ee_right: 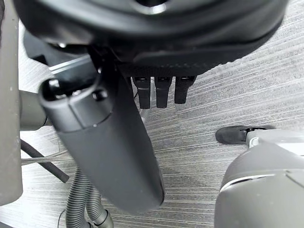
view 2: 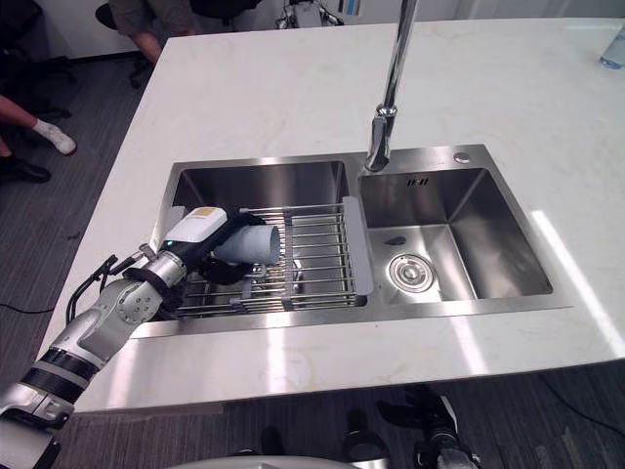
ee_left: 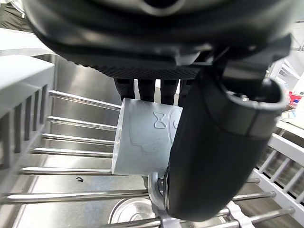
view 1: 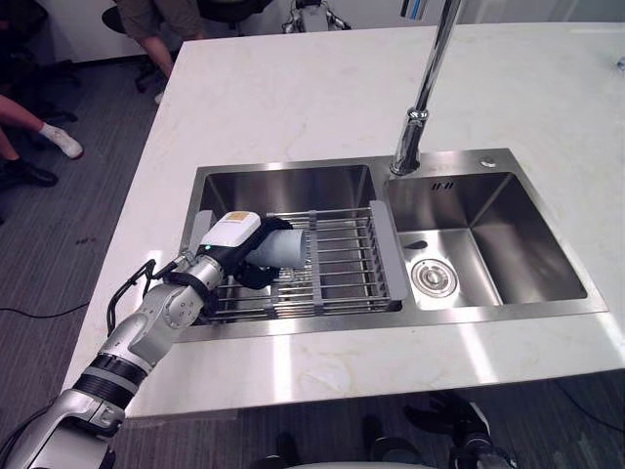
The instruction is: Walk over to the sink, pick up the cup, carry it to the dishwasher, place the cup inside the dishwasher, then close the dishwasher door
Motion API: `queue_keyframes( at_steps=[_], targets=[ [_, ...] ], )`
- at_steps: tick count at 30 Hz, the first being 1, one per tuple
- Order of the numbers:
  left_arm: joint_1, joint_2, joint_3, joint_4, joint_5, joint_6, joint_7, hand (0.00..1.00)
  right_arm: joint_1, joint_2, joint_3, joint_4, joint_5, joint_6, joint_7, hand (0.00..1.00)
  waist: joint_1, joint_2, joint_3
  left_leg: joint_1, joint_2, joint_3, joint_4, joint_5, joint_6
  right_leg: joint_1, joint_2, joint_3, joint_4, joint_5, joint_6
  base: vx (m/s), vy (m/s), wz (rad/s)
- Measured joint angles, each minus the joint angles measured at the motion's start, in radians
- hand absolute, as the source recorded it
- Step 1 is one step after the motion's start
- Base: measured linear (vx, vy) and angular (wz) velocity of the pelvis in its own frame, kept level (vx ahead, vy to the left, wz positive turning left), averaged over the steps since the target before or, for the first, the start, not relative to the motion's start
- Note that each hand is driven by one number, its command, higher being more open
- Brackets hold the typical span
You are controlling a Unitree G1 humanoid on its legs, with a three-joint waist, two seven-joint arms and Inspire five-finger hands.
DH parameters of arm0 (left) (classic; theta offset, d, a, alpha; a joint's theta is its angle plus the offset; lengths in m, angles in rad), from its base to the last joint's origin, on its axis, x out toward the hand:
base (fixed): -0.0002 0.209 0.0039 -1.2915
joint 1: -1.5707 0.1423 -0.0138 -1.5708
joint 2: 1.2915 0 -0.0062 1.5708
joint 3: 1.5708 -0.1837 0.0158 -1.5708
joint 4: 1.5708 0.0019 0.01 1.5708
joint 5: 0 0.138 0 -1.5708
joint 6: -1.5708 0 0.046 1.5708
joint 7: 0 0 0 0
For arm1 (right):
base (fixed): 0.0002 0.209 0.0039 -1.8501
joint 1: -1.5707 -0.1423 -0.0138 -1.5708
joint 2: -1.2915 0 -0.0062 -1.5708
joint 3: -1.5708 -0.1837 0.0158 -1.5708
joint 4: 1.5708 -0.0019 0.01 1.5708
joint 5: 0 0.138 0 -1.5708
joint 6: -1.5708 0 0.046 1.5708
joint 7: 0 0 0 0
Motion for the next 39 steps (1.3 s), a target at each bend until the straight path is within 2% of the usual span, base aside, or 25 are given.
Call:
queue_keyframes(
  at_steps=[5, 11, 16, 18, 21, 26, 29, 32, 35, 36, 38, 39],
  targets=[
    [0.020, -0.071, 0.013, -0.021, -0.045, 0.012, 0.000, 0.30, 0.002, 0.009, -0.002, -0.001, 0.000, 0.000, -0.002, 0.90, 0.000, 0.000, 0.000, 0.007, -0.002, 0.001, 0.001, 0.000, 0.000, 0.006, -0.003, 0.002, 0.001, 0.003, 0.002, -0.02, 0.001, -0.01],
    [0.161, -0.187, 0.107, -0.184, -0.151, 0.019, 0.018, 0.30, 0.005, 0.021, -0.004, -0.003, 0.001, 0.000, -0.006, 0.90, 0.008, 0.000, 0.000, 0.022, 0.001, 0.001, 0.001, 0.000, 0.001, 0.020, -0.004, 0.003, 0.005, 0.002, 0.002, -0.04, -0.006, 0.00],
    [0.271, -0.359, 0.201, -0.358, -0.280, 0.018, 0.084, 0.30, 0.003, 0.047, -0.040, -0.004, 0.002, 0.001, -0.012, 0.90, 0.037, 0.000, 0.000, 0.027, 0.003, 0.001, 0.001, 0.000, 0.000, 0.020, -0.004, 0.010, 0.017, -0.002, 0.001, -0.02, -0.005, 0.00],
    [0.326, -0.440, 0.239, -0.426, -0.406, 0.007, 0.122, 0.30, -0.002, 0.048, -0.041, -0.004, 0.004, 0.002, -0.017, 0.90, 0.043, 0.000, -0.001, 0.028, 0.004, 0.001, 0.001, 0.000, 0.000, 0.020, -0.003, 0.011, 0.018, -0.003, 0.001, 0.00, 0.000, 0.00],
    [0.375, -0.502, 0.274, -0.466, -0.531, 0.001, 0.138, 0.30, -0.003, 0.054, -0.042, -0.004, 0.011, 0.002, -0.027, 0.90, 0.053, -0.001, -0.003, 0.031, 0.007, 0.004, 0.002, -0.001, -0.001, 0.022, 0.000, 0.013, 0.019, -0.003, 0.000, 0.00, 0.000, 0.00],
    [0.448, -0.557, 0.278, -0.504, -0.649, -0.003, 0.160, 0.30, 0.000, 0.067, -0.042, -0.004, 0.022, 0.006, -0.035, 0.90, 0.067, -0.002, -0.006, 0.033, 0.009, 0.006, 0.009, -0.007, -0.001, 0.021, 0.002, 0.017, 0.031, -0.010, 0.000, 0.00, 0.000, -0.02],
    [0.517, -0.588, 0.272, -0.556, -0.686, -0.003, 0.160, 0.30, -0.001, 0.078, -0.041, -0.019, 0.022, 0.006, -0.039, 0.90, 0.087, -0.003, -0.006, 0.025, 0.016, 0.038, 0.072, -0.048, -0.002, 0.017, 0.006, 0.053, 0.044, -0.012, 0.001, -0.01, 0.017, -0.28],
    [0.523, -0.598, 0.263, -0.581, -0.706, -0.006, 0.159, 0.30, -0.009, 0.080, -0.040, -0.022, 0.022, 0.005, -0.049, 0.90, 0.091, -0.005, -0.008, -0.013, 0.028, 0.054, 0.149, -0.086, 0.002, -0.007, 0.008, 0.074, 0.064, -0.012, 0.001, -0.05, 0.027, -0.26],
    [0.518, -0.597, 0.252, -0.594, -0.726, -0.023, 0.158, 0.30, -0.038, 0.082, -0.039, -0.022, 0.022, 0.006, -0.069, 0.90, 0.093, -0.014, -0.004, -0.076, 0.039, 0.077, 0.233, -0.117, 0.010, -0.078, 0.007, 0.101, 0.128, -0.012, 0.003, -0.11, 0.042, -0.28],
    [0.515, -0.598, 0.243, -0.593, -0.729, -0.023, 0.157, 0.30, -0.047, 0.083, -0.039, -0.025, 0.022, 0.006, -0.077, 0.90, 0.092, -0.019, 0.000, -0.103, 0.045, 0.078, 0.273, -0.129, 0.018, -0.113, 0.003, 0.095, 0.176, -0.013, 0.006, -0.17, 0.044, -0.17],
    [0.509, -0.598, 0.221, -0.593, -0.732, -0.022, 0.156, 0.30, -0.048, 0.083, -0.039, -0.036, 0.022, 0.006, -0.086, 0.90, 0.094, -0.030, 0.007, -0.116, 0.048, 0.075, 0.285, -0.128, 0.035, -0.136, 0.000, 0.089, 0.211, -0.005, 0.040, -0.18, 0.027, -0.02],
    [0.505, -0.604, 0.214, -0.594, -0.732, -0.025, 0.154, 0.30, -0.048, 0.087, -0.038, -0.050, 0.022, 0.008, -0.092, 0.90, 0.094, -0.038, 0.016, -0.124, 0.048, 0.075, 0.294, -0.126, 0.050, -0.146, -0.018, 0.084, 0.317, -0.081, 0.040, -0.19, -0.001, 0.30]
  ],
)
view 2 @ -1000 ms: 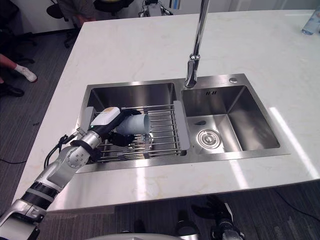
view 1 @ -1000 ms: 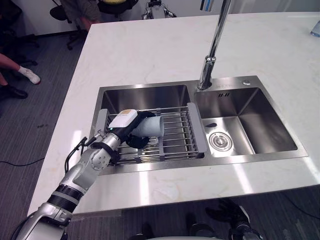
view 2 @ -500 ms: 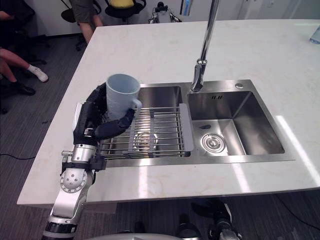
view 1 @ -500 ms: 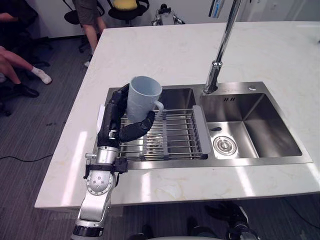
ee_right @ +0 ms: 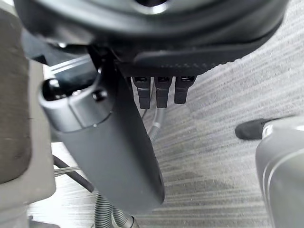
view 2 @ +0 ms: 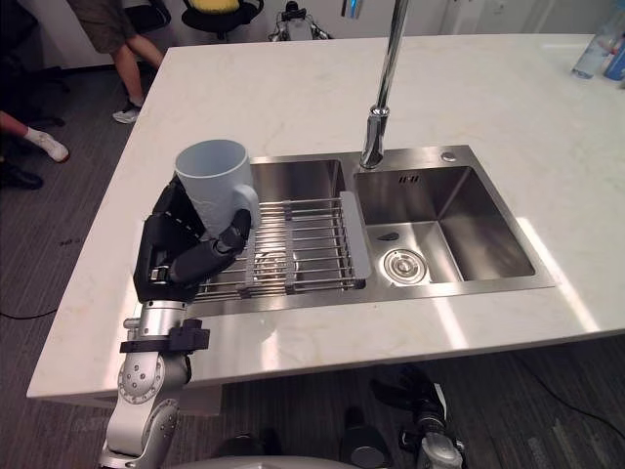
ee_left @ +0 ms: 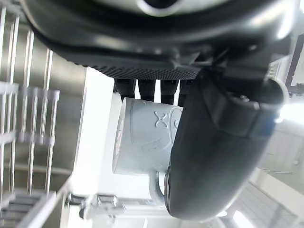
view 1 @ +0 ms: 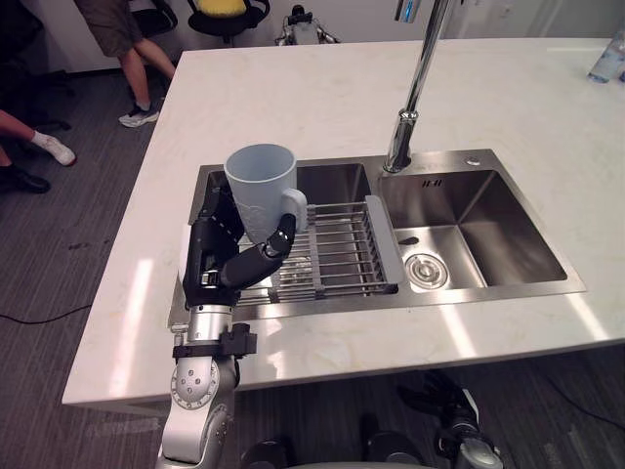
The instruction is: Walk over to the sink, pick up the cup, carry it to the dishwasher, place the cup inside the dishwasher, then close the dishwasher door
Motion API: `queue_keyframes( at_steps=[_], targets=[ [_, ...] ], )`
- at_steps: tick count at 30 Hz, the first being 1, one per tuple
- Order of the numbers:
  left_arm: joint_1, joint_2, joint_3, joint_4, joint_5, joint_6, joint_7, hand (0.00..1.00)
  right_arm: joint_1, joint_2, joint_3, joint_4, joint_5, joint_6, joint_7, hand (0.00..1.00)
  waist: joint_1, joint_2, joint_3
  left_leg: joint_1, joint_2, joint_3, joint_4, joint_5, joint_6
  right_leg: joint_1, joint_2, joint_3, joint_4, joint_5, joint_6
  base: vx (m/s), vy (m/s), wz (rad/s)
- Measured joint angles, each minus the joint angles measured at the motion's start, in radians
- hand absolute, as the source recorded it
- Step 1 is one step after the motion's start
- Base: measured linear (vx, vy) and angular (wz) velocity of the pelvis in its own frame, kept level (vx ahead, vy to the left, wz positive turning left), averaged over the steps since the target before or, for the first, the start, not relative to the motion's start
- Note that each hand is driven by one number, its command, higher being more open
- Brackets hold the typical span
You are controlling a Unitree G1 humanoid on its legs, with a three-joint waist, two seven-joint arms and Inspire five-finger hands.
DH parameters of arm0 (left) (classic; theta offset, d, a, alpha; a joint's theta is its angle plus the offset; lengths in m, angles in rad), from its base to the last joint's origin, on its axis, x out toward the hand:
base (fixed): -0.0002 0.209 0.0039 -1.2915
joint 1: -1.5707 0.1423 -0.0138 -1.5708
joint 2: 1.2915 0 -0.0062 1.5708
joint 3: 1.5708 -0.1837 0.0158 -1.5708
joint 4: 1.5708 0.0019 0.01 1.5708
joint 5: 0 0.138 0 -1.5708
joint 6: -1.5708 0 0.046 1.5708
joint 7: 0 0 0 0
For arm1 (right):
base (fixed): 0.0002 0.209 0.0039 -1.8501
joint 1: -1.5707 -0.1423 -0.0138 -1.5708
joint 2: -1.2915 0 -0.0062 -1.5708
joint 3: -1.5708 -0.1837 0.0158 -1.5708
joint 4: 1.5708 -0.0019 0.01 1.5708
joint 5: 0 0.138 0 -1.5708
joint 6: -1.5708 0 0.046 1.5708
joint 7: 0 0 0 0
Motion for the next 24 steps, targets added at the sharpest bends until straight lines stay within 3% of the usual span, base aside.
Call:
queue_keyframes(
  at_steps=[1, 3, 4, 6, 8, 9, 10, 12, 13, 15, 17, 19, 21, 22, 24],
  targets=[
    [0.009, 0.000, -0.008, 0.010, -0.001, 0.000, 0.002, 0.30, 0.019, 0.002, 0.002, -0.009, 0.000, 0.001, -0.001, 0.90, 0.000, -0.006, 0.000, -0.001, -0.007, -0.017, 0.012, 0.000, 0.012, -0.009, -0.009, -0.011, 0.212, -0.110, 0.000, -0.21, -0.007, 0.36],
    [0.035, -0.001, -0.015, 0.009, -0.004, -0.001, 0.002, 0.30, 0.033, 0.004, 0.003, -0.009, 0.000, 0.002, 0.001, 0.90, 0.015, -0.017, -0.011, -0.014, -0.018, -0.034, 0.012, 0.011, 0.025, 0.030, -0.012, -0.015, 0.361, -0.189, 0.046, -0.13, -0.033, 0.29],
    [0.041, -0.001, -0.015, 0.009, -0.006, -0.001, 0.002, 0.30, 0.035, 0.004, 0.003, -0.009, 0.000, 0.002, 0.001, 0.90, 0.027, -0.017, -0.016, -0.029, -0.022, -0.036, 0.012, 0.019, 0.026, 0.045, -0.011, -0.015, 0.375, -0.203, 0.051, -0.15, -0.064, 0.19],
    [0.048, -0.005, -0.015, 0.007, -0.010, -0.002, 0.003, 0.30, 0.009, -0.004, 0.005, -0.008, 0.000, 0.002, 0.000, 0.90, 0.060, -0.032, -0.033, -0.118, -0.042, -0.042, 0.014, 0.073, 0.017, 0.090, -0.004, 0.004, 0.240, -0.261, 0.032, -0.17, -0.093, 0.13],
    [0.049, -0.012, -0.017, 0.008, -0.010, 0.004, 0.003, 0.30, -0.032, -0.016, 0.006, -0.007, 0.005, 0.002, -0.005, 0.90, 0.068, -0.023, -0.028, -0.179, -0.041, -0.050, 0.003, 0.128, 0.003, 0.098, 0.013, -0.009, 0.098, -0.283, -0.009, -0.21, -0.113, 0.13],
    [0.047, -0.030, -0.023, 0.013, -0.010, 0.013, 0.003, 0.30, -0.058, -0.027, 0.006, -0.006, 0.028, 0.002, -0.011, 0.90, 0.062, 0.006, -0.008, -0.195, -0.021, -0.072, 0.007, 0.153, -0.004, 0.118, 0.041, -0.022, 0.052, -0.264, -0.048, -0.23, -0.130, 0.22],
    [0.050, -0.040, -0.027, 0.013, -0.010, 0.020, 0.002, 0.30, -0.064, -0.031, 0.006, -0.006, 0.036, 0.002, -0.016, 0.90, 0.055, 0.017, -0.001, -0.194, -0.008, -0.083, 0.009, 0.162, -0.011, 0.130, 0.058, -0.030, 0.044, -0.255, -0.058, -0.25, -0.145, 0.22],
    [0.062, -0.041, -0.029, 0.011, -0.011, 0.023, 0.002, 0.30, -0.075, -0.036, 0.003, -0.010, 0.040, -0.001, -0.023, 0.90, 0.049, 0.022, 0.004, -0.190, 0.008, -0.132, -0.014, 0.226, -0.063, 0.133, 0.082, -0.059, 0.041, -0.230, -0.092, -0.35, -0.146, 0.30],
    [0.058, -0.041, -0.031, 0.009, -0.011, 0.023, 0.001, 0.30, -0.075, -0.039, -0.003, -0.017, 0.040, -0.005, -0.026, 0.90, 0.042, 0.019, 0.006, -0.192, 0.011, -0.146, -0.009, 0.222, -0.066, 0.131, 0.078, -0.077, 0.041, -0.223, -0.103, -0.30, -0.117, 0.46],
    [0.058, -0.043, -0.039, 0.003, -0.020, 0.018, -0.005, 0.30, -0.068, -0.053, -0.004, -0.021, 0.048, -0.009, -0.045, 0.90, 0.040, 0.009, 0.013, -0.187, 0.026, -0.143, 0.171, 0.098, -0.031, 0.123, 0.066, -0.093, 0.040, -0.199, -0.122, -0.27, -0.060, 0.30],
    [0.057, -0.042, -0.048, 0.003, -0.035, 0.016, -0.011, 0.30, -0.061, -0.062, -0.002, -0.032, 0.058, -0.010, -0.048, 0.90, 0.034, 0.016, 0.003, -0.129, 0.041, -0.144, 0.248, 0.025, -0.054, 0.106, 0.055, -0.096, 0.018, -0.169, -0.118, -0.27, 0.030, 0.12],
    [0.054, -0.043, -0.073, 0.006, -0.050, 0.010, -0.025, 0.30, -0.052, -0.065, -0.002, -0.041, 0.058, -0.010, -0.050, 0.90, 0.021, 0.039, -0.011, -0.025, 0.055, -0.150, 0.196, -0.028, -0.089, 0.090, 0.054, -0.106, -0.031, -0.122, -0.105, -0.11, 0.105, 0.20],
    [0.033, -0.046, -0.099, 0.021, -0.051, 0.010, -0.028, 0.30, -0.036, -0.059, -0.003, -0.049, 0.057, -0.009, -0.051, 0.90, -0.001, 0.076, -0.036, 0.083, 0.052, -0.154, -0.054, -0.031, -0.109, 0.062, 0.055, -0.138, -0.054, -0.089, -0.082, -0.12, 0.186, 0.44],
    [0.009, -0.042, -0.104, 0.046, -0.051, 0.009, -0.029, 0.30, -0.030, -0.036, -0.002, -0.043, 0.057, -0.002, -0.051, 0.90, -0.002, 0.058, -0.035, 0.099, 0.033, -0.154, -0.121, 0.004, -0.110, 0.056, 0.035, -0.148, -0.059, -0.073, -0.074, -0.11, 0.186, 0.44],
    [0.004, -0.024, -0.104, 0.073, -0.051, 0.009, -0.020, 0.30, -0.016, -0.009, -0.002, -0.045, 0.056, -0.001, -0.045, 0.90, -0.003, 0.042, -0.042, 0.099, 0.006, -0.158, -0.136, 0.017, -0.099, 0.057, 0.010, -0.156, -0.063, -0.061, -0.060, -0.09, 0.159, 0.25]
  ],
)
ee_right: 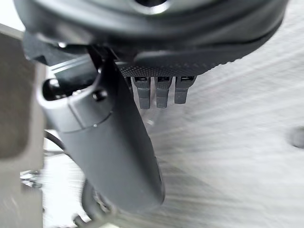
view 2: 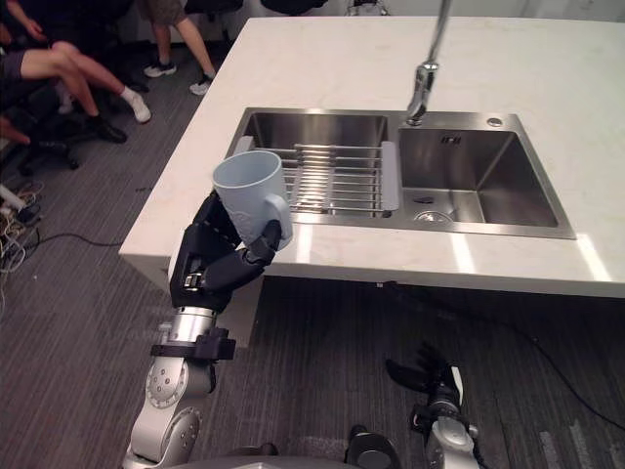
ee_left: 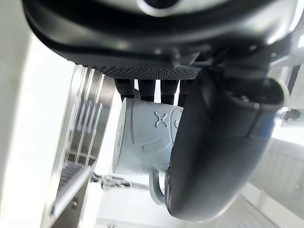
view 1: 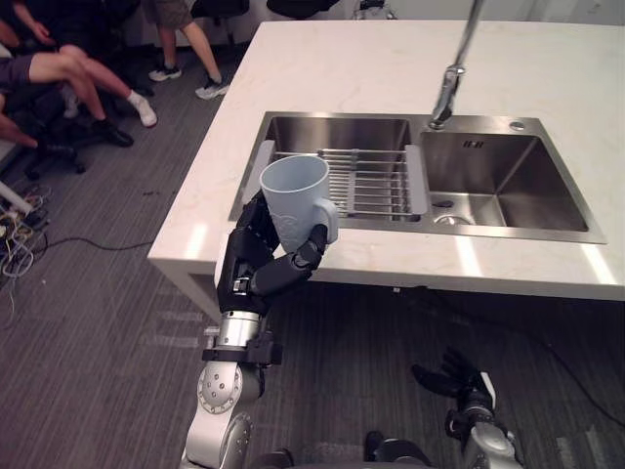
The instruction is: Walk over to the sink, pick up the cup, carry it to the dishwasher, place the cup inside the dishwasher, then close the dishwasher door
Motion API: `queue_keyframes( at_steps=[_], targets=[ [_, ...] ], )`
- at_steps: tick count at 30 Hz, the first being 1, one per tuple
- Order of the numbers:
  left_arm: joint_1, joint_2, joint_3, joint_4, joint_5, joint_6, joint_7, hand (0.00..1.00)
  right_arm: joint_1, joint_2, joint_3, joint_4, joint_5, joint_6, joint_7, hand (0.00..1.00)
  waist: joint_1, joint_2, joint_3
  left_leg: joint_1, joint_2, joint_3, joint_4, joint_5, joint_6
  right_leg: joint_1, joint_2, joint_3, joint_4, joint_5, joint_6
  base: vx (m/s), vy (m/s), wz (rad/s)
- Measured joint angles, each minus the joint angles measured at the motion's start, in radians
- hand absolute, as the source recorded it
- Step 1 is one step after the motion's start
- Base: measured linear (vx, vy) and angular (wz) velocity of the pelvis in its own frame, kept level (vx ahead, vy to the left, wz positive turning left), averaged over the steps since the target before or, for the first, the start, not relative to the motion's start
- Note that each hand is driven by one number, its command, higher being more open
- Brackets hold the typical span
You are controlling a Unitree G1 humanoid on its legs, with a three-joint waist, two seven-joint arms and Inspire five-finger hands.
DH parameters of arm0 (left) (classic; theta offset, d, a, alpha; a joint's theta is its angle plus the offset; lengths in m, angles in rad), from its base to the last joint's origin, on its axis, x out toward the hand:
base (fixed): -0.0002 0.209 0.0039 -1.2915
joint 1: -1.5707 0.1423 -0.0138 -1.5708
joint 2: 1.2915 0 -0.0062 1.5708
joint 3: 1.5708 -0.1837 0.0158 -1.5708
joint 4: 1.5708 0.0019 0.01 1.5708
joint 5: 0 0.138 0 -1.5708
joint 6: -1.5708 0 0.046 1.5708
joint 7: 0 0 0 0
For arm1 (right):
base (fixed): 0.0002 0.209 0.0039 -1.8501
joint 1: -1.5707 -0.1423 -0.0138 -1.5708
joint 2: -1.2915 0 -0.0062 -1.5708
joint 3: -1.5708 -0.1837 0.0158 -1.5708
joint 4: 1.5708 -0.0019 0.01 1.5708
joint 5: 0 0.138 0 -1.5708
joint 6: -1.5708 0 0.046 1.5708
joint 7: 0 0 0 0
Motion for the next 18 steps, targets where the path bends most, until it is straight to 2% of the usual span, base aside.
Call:
queue_keyframes(
  at_steps=[3, 7, 10, 12, 13, 14, 15, 16, 17, 18],
  targets=[
    [0.000, 0.004, 0.008, 0.019, 0.000, 0.002, 0.002, 0.30, 0.010, 0.004, 0.000, 0.000, -0.001, 0.000, 0.003, 0.90, 0.003, -0.001, -0.002, -0.002, -0.040, -0.019, 0.006, 0.008, 0.014, 0.020, -0.033, -0.013, -0.017, 0.021, 0.021, -0.09, 0.117, 0.22],
    [0.002, 0.012, 0.016, 0.016, 0.001, 0.001, 0.002, 0.30, 0.010, 0.005, 0.004, 0.001, -0.015, 0.000, 0.005, 0.90, 0.018, -0.004, -0.005, -0.030, -0.060, -0.047, 0.003, 0.026, 0.043, 0.033, -0.047, -0.039, -0.065, 0.063, 0.029, -0.13, 0.085, 0.25],
    [0.011, 0.008, 0.031, 0.013, 0.000, 0.003, -0.001, 0.30, 0.015, 0.004, 0.012, 0.009, -0.028, 0.000, 0.005, 0.90, 0.023, -0.007, -0.006, -0.059, -0.077, -0.109, 0.013, 0.034, 0.050, 0.058, -0.059, -0.103, -0.089, 0.078, 0.037, -0.09, 0.017, 0.58],
    [0.016, -0.009, 0.041, -0.011, 0.000, 0.007, -0.004, 0.30, 0.014, -0.003, 0.019, 0.018, -0.030, 0.000, 0.002, 0.90, 0.023, -0.010, -0.006, -0.125, -0.080, -0.151, 0.042, 0.037, 0.042, 0.077, -0.082, -0.215, -0.097, 0.080, 0.039, -0.08, 0.008, 1.34],
    [0.015, -0.012, 0.042, -0.017, -0.001, 0.010, -0.005, 0.30, 0.015, -0.003, 0.019, 0.022, -0.031, 0.000, 0.001, 0.90, 0.023, -0.011, -0.005, -0.139, -0.063, -0.110, 0.041, 0.032, 0.050, 0.087, -0.090, -0.257, -0.099, 0.081, 0.040, -0.08, 0.008, 1.68],
    [0.019, -0.022, 0.044, -0.026, -0.001, 0.011, -0.005, 0.30, 0.015, -0.006, 0.019, 0.029, -0.030, 0.000, -0.004, 0.90, 0.025, -0.016, -0.006, -0.151, -0.033, -0.008, 0.038, 0.032, 0.051, 0.099, -0.102, -0.318, -0.099, 0.081, 0.040, -0.05, 0.021, 1.67],
    [0.022, -0.032, 0.049, -0.031, -0.002, 0.011, -0.005, 0.30, 0.012, -0.018, 0.020, 0.029, -0.031, 0.000, -0.008, 0.90, 0.027, -0.019, -0.005, -0.166, 0.018, 0.142, 0.056, 0.029, 0.061, 0.118, -0.123, -0.386, -0.101, 0.080, 0.040, -0.03, 0.082, 2.03],
    [0.022, -0.035, 0.049, -0.031, -0.003, 0.012, -0.005, 0.30, 0.008, -0.032, 0.020, 0.028, -0.031, 0.000, -0.011, 0.90, 0.026, -0.016, -0.008, -0.185, 0.083, 0.323, 0.113, 0.023, 0.120, 0.138, -0.141, -0.464, -0.094, 0.077, 0.044, -0.01, 0.107, 1.83],
    [0.023, -0.035, 0.047, -0.031, -0.004, 0.012, -0.008, 0.30, 0.007, -0.042, 0.020, 0.028, -0.032, 0.000, -0.014, 0.90, 0.026, -0.007, -0.013, -0.187, 0.114, 0.406, 0.139, 0.034, 0.149, 0.148, -0.145, -0.502, -0.083, 0.072, 0.051, 0.03, 0.149, 1.92],
    [0.024, -0.034, 0.046, -0.031, -0.011, 0.013, -0.017, 0.30, 0.001, -0.062, 0.019, 0.028, -0.035, 0.001, -0.019, 0.90, 0.020, -0.007, -0.013, -0.189, 0.135, 0.492, 0.168, 0.035, 0.151, 0.175, -0.173, -0.571, -0.063, 0.066, 0.059, 0.05, 0.187, 1.76]
  ],
)
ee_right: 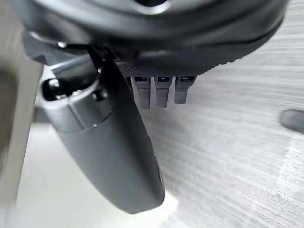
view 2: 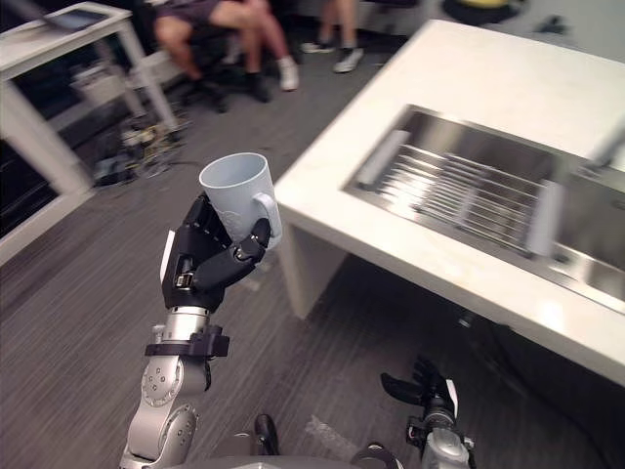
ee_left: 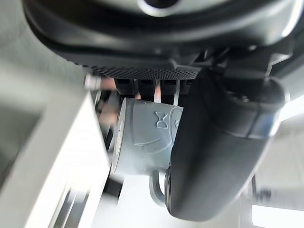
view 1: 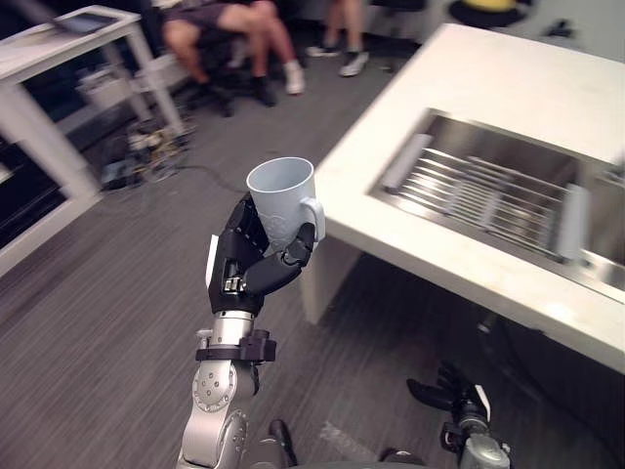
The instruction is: Walk over to the sink, pick up the cup, carry it to the dishwasher, place the cup inside the dishwasher, then close the dishwasher door
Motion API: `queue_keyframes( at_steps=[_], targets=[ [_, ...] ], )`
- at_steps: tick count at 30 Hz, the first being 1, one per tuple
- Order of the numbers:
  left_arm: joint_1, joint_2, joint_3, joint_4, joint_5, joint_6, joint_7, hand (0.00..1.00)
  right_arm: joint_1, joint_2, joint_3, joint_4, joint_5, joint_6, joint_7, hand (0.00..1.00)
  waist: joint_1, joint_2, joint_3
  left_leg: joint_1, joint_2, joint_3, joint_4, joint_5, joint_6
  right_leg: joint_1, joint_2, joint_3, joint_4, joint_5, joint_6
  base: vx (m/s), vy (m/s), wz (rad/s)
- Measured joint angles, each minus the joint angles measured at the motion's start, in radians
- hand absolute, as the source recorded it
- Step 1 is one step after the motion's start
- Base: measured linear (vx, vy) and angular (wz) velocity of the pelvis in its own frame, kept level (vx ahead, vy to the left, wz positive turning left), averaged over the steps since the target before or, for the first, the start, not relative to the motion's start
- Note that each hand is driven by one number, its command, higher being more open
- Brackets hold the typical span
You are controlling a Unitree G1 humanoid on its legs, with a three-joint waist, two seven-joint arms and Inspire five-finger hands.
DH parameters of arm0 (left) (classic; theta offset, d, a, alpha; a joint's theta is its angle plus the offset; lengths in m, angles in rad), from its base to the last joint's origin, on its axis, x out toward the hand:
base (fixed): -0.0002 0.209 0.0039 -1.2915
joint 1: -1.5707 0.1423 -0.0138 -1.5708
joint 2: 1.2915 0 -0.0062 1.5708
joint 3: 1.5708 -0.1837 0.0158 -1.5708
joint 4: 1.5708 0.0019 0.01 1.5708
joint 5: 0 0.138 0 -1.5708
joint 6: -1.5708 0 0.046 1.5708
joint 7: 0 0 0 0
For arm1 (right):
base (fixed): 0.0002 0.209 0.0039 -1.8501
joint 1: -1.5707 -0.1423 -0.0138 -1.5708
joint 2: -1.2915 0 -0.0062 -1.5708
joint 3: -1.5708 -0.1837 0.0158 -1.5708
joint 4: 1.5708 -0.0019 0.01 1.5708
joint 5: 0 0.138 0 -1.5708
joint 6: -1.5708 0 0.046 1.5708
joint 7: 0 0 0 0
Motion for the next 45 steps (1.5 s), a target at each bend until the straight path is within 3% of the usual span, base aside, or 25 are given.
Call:
queue_keyframes(
  at_steps=[1, 4, 5, 6, 7, 8, 9, 10, 12, 15, 17, 20, 22, 24, 26, 27, 34, 40, 42, 45],
  targets=[
    [0.000, 0.003, 0.001, -0.003, -0.013, 0.000, -0.004, 0.30, -0.019, -0.007, 0.000, -0.001, -0.005, 0.000, -0.001, 0.90, 0.006, 0.003, -0.002, -0.003, -0.023, 0.001, 0.001, -0.010, -0.013, 0.019, -0.032, -0.053, 0.015, -0.003, 0.003, 0.06, 0.217, 1.60],
    [0.014, 0.009, 0.014, -0.001, -0.032, 0.003, -0.004, 0.30, -0.078, -0.003, 0.000, -0.004, -0.015, 0.000, -0.001, 0.90, 0.012, -0.019, -0.001, -0.041, -0.100, -0.073, 0.031, -0.054, -0.028, 0.036, -0.120, -0.117, 0.095, -0.028, 0.017, 0.05, 0.257, 1.11],
    [0.026, 0.006, 0.007, 0.007, -0.037, 0.009, -0.005, 0.30, -0.092, 0.003, 0.000, -0.011, -0.032, 0.000, -0.001, 0.90, 0.010, -0.027, 0.003, -0.043, -0.146, -0.117, 0.054, -0.082, -0.007, 0.049, -0.187, -0.115, 0.195, -0.036, 0.011, 0.15, 0.396, 1.38],
    [0.035, 0.007, -0.004, 0.012, -0.038, 0.026, -0.005, 0.30, -0.094, 0.007, 0.002, -0.017, -0.038, 0.003, 0.001, 0.90, 0.004, -0.030, 0.006, -0.028, -0.196, -0.171, 0.070, -0.104, 0.014, 0.032, -0.266, -0.046, 0.358, -0.024, -0.075, 0.17, 0.406, 1.48],
    [0.037, 0.009, -0.012, 0.013, -0.038, 0.035, -0.006, 0.30, -0.093, 0.011, 0.003, -0.017, -0.044, 0.006, 0.003, 0.90, -0.002, -0.031, 0.006, -0.018, -0.217, -0.204, 0.076, -0.114, 0.024, 0.008, -0.289, 0.042, 0.450, 0.004, -0.135, 0.20, 0.353, 1.71],
    [0.037, 0.021, -0.019, 0.013, -0.037, 0.040, -0.015, 0.30, -0.092, 0.026, 0.011, -0.017, -0.044, 0.011, 0.005, 0.90, -0.017, -0.027, 0.007, -0.008, -0.238, -0.274, 0.092, -0.133, 0.033, -0.072, -0.248, 0.292, 0.589, -0.037, -0.131, 0.19, 0.206, 1.78],
    [0.036, 0.029, -0.018, 0.014, -0.036, 0.040, -0.018, 0.30, -0.087, 0.043, 0.033, -0.024, -0.044, 0.011, 0.009, 0.90, -0.024, -0.030, 0.010, 0.008, -0.256, -0.341, 0.085, -0.135, 0.033, -0.143, -0.135, 0.512, 0.661, -0.120, -0.082, 0.20, 0.173, 1.75],
    [0.034, 0.033, -0.017, 0.014, -0.036, 0.039, -0.018, 0.30, -0.082, 0.051, 0.039, -0.028, -0.044, 0.011, 0.010, 0.90, -0.023, -0.034, 0.012, 0.019, -0.266, -0.365, 0.079, -0.130, 0.025, -0.166, -0.091, 0.588, 0.669, -0.150, -0.071, 0.18, 0.121, 1.43],
    [0.025, 0.057, -0.020, 0.024, -0.036, 0.036, -0.019, 0.30, -0.058, 0.075, 0.060, -0.047, -0.043, 0.011, 0.012, 0.90, -0.022, -0.052, 0.005, 0.038, -0.329, -0.483, 0.075, -0.131, 0.034, -0.252, 0.057, 0.813, 0.578, -0.246, -0.054, 0.25, 0.070, 1.71],
    [0.002, 0.054, -0.042, 0.075, -0.039, 0.038, -0.021, 0.30, 0.025, 0.104, 0.060, -0.123, -0.042, 0.027, 0.013, 0.90, -0.025, -0.056, 0.006, 0.088, -0.382, -0.631, 0.077, -0.134, 0.032, -0.296, 0.209, 1.093, 0.454, -0.283, -0.018, 0.30, -0.058, 1.92],
    [0.016, 0.054, -0.053, 0.069, -0.048, 0.038, -0.021, 0.30, 0.080, 0.123, 0.063, -0.195, -0.042, 0.031, 0.013, 0.90, -0.014, -0.067, 0.004, 0.119, -0.383, -0.635, 0.064, -0.145, 0.015, -0.300, 0.214, 1.096, 0.412, -0.271, 0.001, 0.27, -0.100, 1.70],
    [0.050, 0.052, -0.058, 0.023, -0.060, 0.031, -0.025, 0.30, 0.105, 0.142, 0.084, -0.287, -0.043, 0.032, 0.014, 0.90, 0.017, -0.133, -0.037, 0.130, -0.386, -0.633, 0.052, -0.164, -0.015, -0.313, 0.175, 1.005, 0.276, -0.133, 0.009, 0.26, -0.130, 1.19],
    [0.052, 0.038, -0.059, 0.023, -0.079, 0.027, -0.026, 0.30, 0.081, 0.135, 0.085, -0.313, -0.043, 0.026, 0.014, 0.90, 0.030, -0.130, -0.044, 0.123, -0.343, -0.610, 0.054, -0.178, -0.042, -0.250, 0.178, 0.935, 0.175, -0.126, 0.019, 0.24, -0.160, 0.70],
    [0.052, 0.020, -0.075, 0.028, -0.088, 0.025, -0.029, 0.30, 0.060, 0.112, 0.087, -0.320, -0.044, 0.004, 0.013, 0.90, 0.028, -0.124, -0.046, 0.125, -0.278, -0.495, 0.032, -0.174, -0.085, -0.191, 0.189, 0.877, 0.079, -0.091, -0.005, 0.15, -0.153, 0.53],
    [0.052, 0.019, -0.097, 0.043, -0.088, 0.019, -0.035, 0.30, 0.042, 0.101, 0.080, -0.275, -0.045, -0.002, 0.011, 0.90, 0.029, -0.120, -0.052, 0.165, -0.264, -0.449, -0.043, -0.158, -0.076, -0.171, 0.200, 0.867, 0.044, -0.084, -0.013, 0.08, -0.083, 0.19],
    [0.058, 0.068, -0.122, 0.134, -0.087, 0.028, -0.072, 0.30, 0.062, 0.077, 0.062, -0.105, -0.074, 0.019, 0.011, 0.90, -0.048, -0.081, -0.070, 0.185, -0.230, -0.409, -0.180, -0.054, -0.075, -0.144, 0.244, 0.897, -0.133, 0.064, -0.050, 0.05, -0.041, 0.02],
    [0.044, 0.066, -0.123, 0.145, -0.086, 0.028, -0.071, 0.30, 0.063, 0.081, 0.061, -0.084, -0.074, 0.018, 0.010, 0.90, -0.049, -0.084, -0.068, 0.200, -0.225, -0.395, -0.180, -0.055, -0.077, -0.129, 0.249, 0.907, -0.145, 0.070, -0.052, 0.00, 0.000, -0.06],
    [0.007, 0.045, -0.093, 0.255, -0.083, 0.041, -0.039, 0.30, 0.061, 0.085, 0.063, 0.019, -0.090, 0.034, -0.004, 0.90, -0.044, -0.083, -0.066, 0.230, -0.215, -0.407, -0.180, -0.056, -0.078, -0.087, 0.237, 0.814, -0.179, 0.083, -0.057, -0.03, -0.029, 0.06],
    [0.004, 0.046, -0.066, 0.281, -0.068, 0.043, -0.005, 0.30, 0.056, 0.090, 0.076, 0.021, -0.114, 0.036, -0.015, 0.90, -0.033, -0.083, -0.062, 0.196, -0.193, -0.405, -0.121, -0.087, -0.089, -0.086, 0.233, 0.728, -0.186, 0.081, -0.065, -0.05, -0.064, -0.08],
    [0.004, 0.043, -0.046, 0.281, -0.062, 0.045, 0.023, 0.30, 0.036, 0.089, 0.080, 0.021, -0.126, 0.048, -0.039, 0.90, -0.016, -0.085, -0.039, 0.156, -0.167, -0.409, -0.050, -0.131, -0.087, -0.089, 0.249, 0.715, -0.177, 0.083, -0.064, -0.03, -0.053, 0.08]
  ],
)
